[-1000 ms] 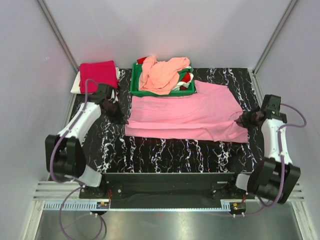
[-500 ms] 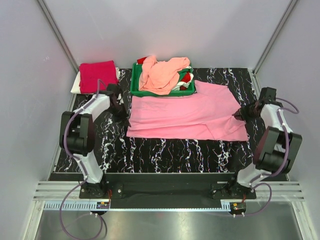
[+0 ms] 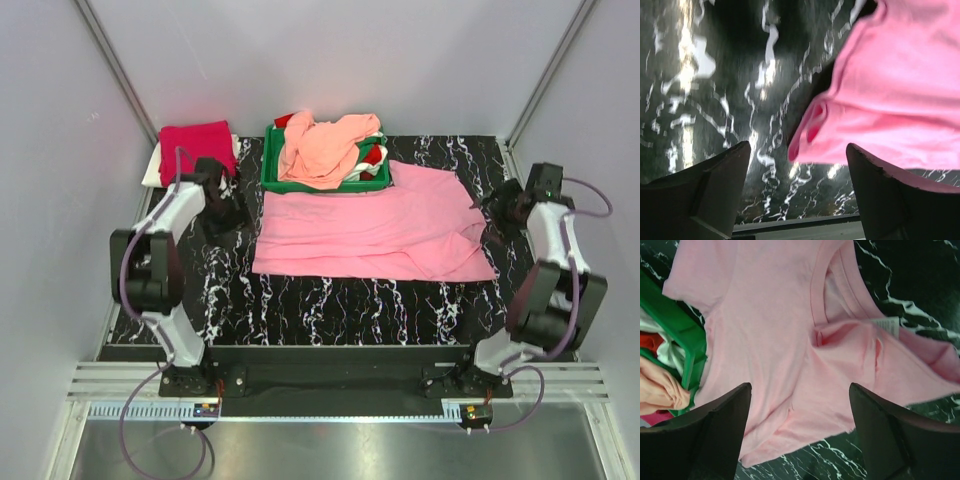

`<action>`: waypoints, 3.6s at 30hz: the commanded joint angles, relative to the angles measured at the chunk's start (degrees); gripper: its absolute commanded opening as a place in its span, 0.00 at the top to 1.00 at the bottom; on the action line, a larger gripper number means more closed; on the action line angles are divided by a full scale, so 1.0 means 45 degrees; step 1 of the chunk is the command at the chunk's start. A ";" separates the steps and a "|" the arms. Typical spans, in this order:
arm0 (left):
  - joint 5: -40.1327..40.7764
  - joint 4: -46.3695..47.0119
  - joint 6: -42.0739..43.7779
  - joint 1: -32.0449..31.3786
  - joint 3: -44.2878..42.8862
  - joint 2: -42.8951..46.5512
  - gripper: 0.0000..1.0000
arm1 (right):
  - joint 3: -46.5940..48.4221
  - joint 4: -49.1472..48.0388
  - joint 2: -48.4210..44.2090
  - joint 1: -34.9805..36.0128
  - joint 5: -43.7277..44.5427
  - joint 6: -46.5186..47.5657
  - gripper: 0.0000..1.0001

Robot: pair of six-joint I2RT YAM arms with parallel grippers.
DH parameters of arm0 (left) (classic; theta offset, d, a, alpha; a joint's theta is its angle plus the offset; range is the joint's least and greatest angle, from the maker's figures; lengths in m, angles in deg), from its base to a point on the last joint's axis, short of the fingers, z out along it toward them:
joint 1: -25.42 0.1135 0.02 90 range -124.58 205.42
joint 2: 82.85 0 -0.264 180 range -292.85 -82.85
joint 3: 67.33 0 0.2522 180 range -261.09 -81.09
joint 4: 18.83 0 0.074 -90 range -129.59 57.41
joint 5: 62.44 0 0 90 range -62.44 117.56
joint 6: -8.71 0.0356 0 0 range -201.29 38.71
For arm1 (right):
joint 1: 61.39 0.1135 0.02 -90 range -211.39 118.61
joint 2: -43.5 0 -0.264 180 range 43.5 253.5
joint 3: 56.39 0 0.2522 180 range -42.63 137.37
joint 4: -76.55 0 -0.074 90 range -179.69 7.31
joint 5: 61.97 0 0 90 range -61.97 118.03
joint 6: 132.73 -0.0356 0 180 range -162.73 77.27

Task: Fold and stack the t-shirts
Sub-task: Fold the tshirt

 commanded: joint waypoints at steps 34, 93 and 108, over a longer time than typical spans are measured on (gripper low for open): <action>-0.0162 0.4254 -0.0853 -0.1471 0.3427 0.1760 0.46 | -0.4224 -0.2439 -0.0372 0.0003 0.0310 0.0385 0.44; 0.0835 0.4937 -0.2708 -0.3541 0.4771 0.2833 0.59 | -0.4615 -0.2399 -0.0549 -0.0133 0.0310 0.0933 0.43; 0.0854 0.5269 -0.2708 -0.3717 0.5650 0.3106 0.62 | -0.4204 -0.3045 0.0410 -0.0114 0.0056 0.0757 0.64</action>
